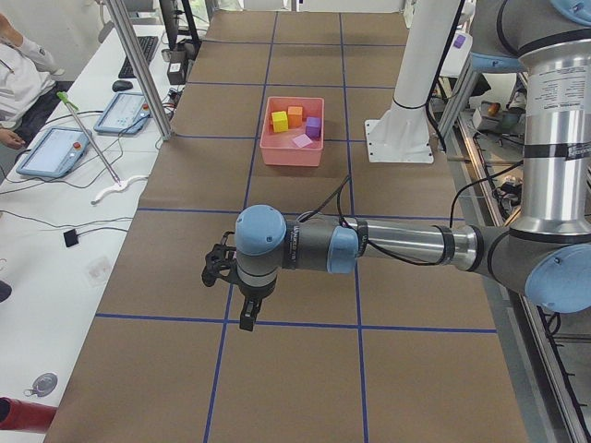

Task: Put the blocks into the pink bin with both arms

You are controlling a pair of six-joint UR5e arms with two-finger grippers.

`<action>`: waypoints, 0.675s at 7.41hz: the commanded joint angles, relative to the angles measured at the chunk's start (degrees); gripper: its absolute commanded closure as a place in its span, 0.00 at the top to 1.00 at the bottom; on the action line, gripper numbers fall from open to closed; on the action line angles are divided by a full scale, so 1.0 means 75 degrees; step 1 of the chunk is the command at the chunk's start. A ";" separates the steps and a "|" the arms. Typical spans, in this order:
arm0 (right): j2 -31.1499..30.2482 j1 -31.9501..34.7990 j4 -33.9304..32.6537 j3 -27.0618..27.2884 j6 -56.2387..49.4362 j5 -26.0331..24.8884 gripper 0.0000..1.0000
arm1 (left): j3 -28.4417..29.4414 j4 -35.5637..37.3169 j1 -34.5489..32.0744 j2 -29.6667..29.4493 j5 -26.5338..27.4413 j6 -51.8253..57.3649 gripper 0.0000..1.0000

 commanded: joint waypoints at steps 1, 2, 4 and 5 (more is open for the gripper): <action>-0.0036 -0.0003 0.0084 0.0006 0.0188 0.0013 1.00 | -0.0001 0.0000 0.0000 0.0010 0.0000 0.0000 1.00; -0.0024 -0.0003 0.0084 0.0006 0.0188 0.0013 1.00 | 0.0011 0.0000 0.0000 0.0010 0.0000 0.0000 1.00; -0.0013 -0.0003 0.0084 0.0017 0.0188 0.0013 1.00 | 0.0022 0.0000 0.0023 0.0068 0.0000 0.0000 1.00; -0.0013 -0.0003 0.0096 0.0018 0.0188 0.0013 1.00 | 0.0023 0.0000 0.0023 0.0068 0.0000 0.0000 1.00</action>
